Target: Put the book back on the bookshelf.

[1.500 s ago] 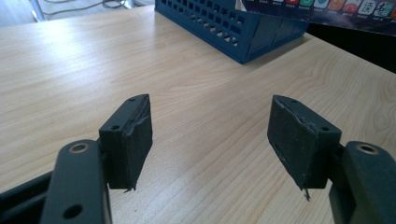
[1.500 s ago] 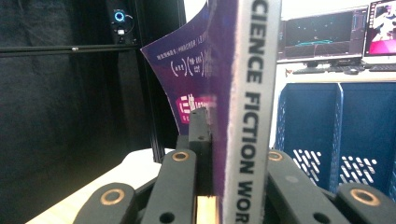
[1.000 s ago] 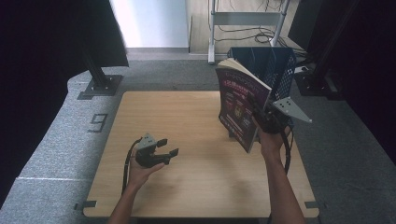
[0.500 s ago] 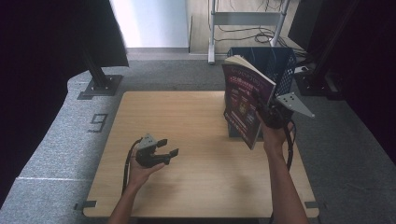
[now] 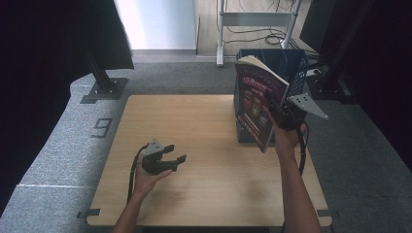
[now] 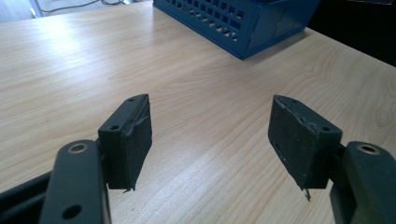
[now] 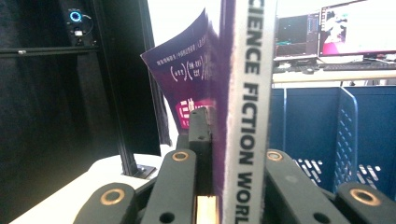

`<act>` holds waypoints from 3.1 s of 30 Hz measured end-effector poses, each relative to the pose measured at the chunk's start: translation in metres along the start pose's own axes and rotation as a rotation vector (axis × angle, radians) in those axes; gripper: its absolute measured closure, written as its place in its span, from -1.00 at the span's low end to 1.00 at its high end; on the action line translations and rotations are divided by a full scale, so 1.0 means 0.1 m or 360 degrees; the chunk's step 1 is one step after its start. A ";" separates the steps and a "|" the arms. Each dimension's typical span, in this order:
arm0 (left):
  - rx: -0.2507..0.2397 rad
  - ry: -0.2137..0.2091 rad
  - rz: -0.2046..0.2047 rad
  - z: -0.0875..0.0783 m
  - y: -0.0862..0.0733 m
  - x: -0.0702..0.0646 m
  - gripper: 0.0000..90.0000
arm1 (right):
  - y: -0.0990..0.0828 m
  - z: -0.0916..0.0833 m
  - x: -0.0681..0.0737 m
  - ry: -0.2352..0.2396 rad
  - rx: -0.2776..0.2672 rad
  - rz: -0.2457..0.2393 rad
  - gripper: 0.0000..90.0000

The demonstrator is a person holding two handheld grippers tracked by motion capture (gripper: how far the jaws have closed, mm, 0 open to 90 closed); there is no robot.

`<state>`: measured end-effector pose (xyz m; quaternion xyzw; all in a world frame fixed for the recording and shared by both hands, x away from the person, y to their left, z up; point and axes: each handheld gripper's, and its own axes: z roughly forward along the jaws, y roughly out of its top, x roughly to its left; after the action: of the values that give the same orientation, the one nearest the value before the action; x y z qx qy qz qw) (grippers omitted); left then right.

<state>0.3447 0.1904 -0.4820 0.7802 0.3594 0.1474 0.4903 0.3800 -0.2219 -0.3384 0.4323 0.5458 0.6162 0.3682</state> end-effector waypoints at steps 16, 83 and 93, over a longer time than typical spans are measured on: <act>0.0010 -0.0008 -0.0007 0.00 0.00 -0.01 -0.32 | 0.01 0.09 -0.13 -0.0077 -0.0018 0.0009 0.82; -0.0023 -0.0086 -0.0056 0.03 0.02 0.03 -0.30 | -0.14 0.98 -0.33 -0.0302 0.0010 0.0020 0.82; -0.0020 -0.0076 -0.0056 0.03 0.01 0.05 -0.30 | -0.21 1.07 -0.32 -0.0300 0.0014 0.0024 0.82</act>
<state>0.3499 0.1917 -0.4831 0.7739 0.3603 0.1223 0.5063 0.4906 -0.2108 -0.3606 0.4938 0.5082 0.5732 0.4115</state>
